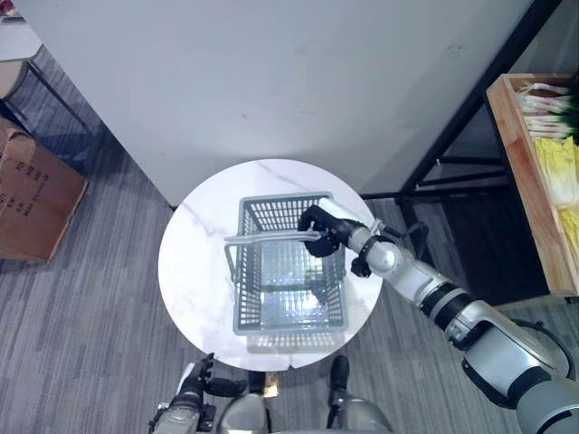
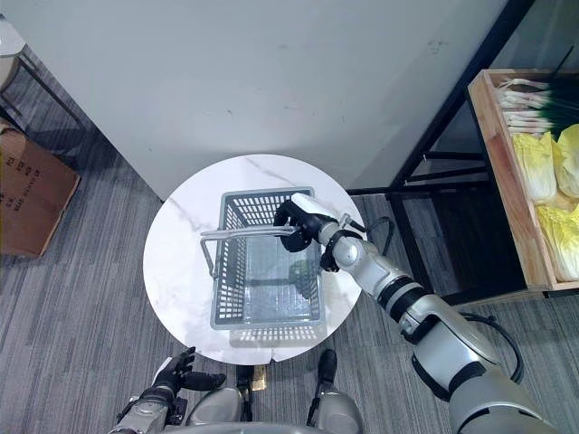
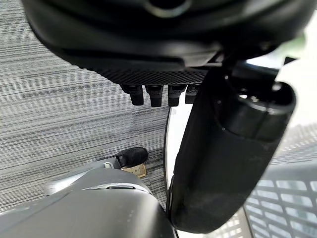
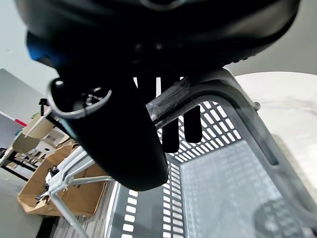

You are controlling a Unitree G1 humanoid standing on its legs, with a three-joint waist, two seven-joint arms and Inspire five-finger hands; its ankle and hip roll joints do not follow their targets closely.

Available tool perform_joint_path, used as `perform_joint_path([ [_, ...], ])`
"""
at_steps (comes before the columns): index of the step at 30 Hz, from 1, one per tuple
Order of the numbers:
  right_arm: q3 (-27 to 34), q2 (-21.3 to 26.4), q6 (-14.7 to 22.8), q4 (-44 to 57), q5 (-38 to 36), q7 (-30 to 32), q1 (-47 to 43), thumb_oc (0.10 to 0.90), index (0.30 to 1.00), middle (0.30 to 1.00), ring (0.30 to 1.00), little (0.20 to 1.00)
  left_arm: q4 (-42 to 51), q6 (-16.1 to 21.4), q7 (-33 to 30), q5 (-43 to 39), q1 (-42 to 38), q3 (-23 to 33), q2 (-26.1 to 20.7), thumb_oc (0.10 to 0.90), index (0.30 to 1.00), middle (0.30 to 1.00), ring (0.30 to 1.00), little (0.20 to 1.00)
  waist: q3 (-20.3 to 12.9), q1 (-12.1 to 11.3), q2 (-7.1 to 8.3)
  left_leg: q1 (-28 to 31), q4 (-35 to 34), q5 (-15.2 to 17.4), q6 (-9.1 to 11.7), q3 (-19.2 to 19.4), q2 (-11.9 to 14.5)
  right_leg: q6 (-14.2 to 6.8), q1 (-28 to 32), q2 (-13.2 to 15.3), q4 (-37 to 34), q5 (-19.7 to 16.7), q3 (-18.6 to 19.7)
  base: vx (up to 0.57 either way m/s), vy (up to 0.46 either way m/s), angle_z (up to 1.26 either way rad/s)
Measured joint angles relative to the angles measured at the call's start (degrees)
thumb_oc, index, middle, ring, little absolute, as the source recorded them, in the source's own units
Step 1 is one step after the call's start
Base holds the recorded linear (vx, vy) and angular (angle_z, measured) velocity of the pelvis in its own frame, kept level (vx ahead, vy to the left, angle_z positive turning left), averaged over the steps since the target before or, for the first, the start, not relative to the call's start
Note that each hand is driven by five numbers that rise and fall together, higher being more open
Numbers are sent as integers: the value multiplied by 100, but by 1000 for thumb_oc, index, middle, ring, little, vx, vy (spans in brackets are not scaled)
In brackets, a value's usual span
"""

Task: Get the vegetables into the basket

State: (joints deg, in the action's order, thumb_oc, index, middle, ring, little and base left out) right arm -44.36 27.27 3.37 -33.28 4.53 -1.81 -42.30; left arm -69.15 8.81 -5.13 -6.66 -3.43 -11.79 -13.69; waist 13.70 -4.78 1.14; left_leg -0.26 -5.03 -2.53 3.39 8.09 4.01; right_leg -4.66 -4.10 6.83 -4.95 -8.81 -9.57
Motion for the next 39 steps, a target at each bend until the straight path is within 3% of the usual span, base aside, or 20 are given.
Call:
perform_joint_path([
  [5,-66,14,-19,216,-36,-100,98,400,300,300,300,300,5,2,-2,123,0,12,13,900,1000,1000,1000,1000,-11,-11,-20,21,0,-70,-6,-14,-2,0,33,2,1,0,-16,0,1,1],
  [12,-68,471,-22,1090,-494,-216,773,400,300,300,300,300,3,-51,-32,226,13,25,53,900,1000,1000,1000,1000,-38,38,-65,78,-2,-63,-1,-24,0,1,101,2,0,0,-25,-2,1,1],
  [21,1308,2065,58,2839,-1131,-405,2158,400,300,300,300,300,18,-57,-20,454,140,188,59,900,1000,1000,1000,1000,-67,355,-96,112,-5,-8,3,39,6,-21,103,0,0,11,14,8,-2,-2],
  [25,1748,2535,134,3049,-1110,-463,2432,400,300,300,300,300,-3,-87,60,468,198,292,61,900,1000,1000,1000,1000,-74,490,-100,228,-4,-5,-2,115,19,3,164,-22,-1,-7,104,35,0,-11],
  [30,2196,2658,167,3191,-1100,-506,3032,400,300,300,300,300,8,-92,121,469,252,288,71,900,1000,1000,1000,1000,-83,611,-111,328,20,14,3,270,28,-37,184,-42,3,27,224,-15,17,-16],
  [34,2410,2630,317,3219,-975,-516,3428,400,300,300,300,300,8,-92,131,475,196,249,66,900,1000,1000,1000,1000,-72,688,-110,190,435,134,11,384,-2,-38,73,5,181,65,412,-58,126,-24],
  [37,2587,2611,361,3302,-940,-519,3648,400,300,300,300,300,-11,-91,134,564,228,246,47,900,1000,1000,1000,1000,-59,776,-100,280,354,250,-38,668,-14,-75,-83,0,327,63,638,-161,212,-53],
  [38,2964,2504,397,3425,-910,-474,3962,400,300,300,300,300,-43,-87,136,641,198,235,19,900,1000,1000,1000,1000,-21,886,-31,340,231,272,-115,1038,-167,-252,-355,18,442,-144,987,-251,201,-108],
  [39,2963,2484,405,3426,-884,-466,3923,400,300,300,300,300,-31,-83,137,657,207,246,-9,900,1000,1000,1000,1000,-2,898,6,358,173,297,-142,1209,-211,-378,-478,40,421,-235,1039,-242,210,-134],
])
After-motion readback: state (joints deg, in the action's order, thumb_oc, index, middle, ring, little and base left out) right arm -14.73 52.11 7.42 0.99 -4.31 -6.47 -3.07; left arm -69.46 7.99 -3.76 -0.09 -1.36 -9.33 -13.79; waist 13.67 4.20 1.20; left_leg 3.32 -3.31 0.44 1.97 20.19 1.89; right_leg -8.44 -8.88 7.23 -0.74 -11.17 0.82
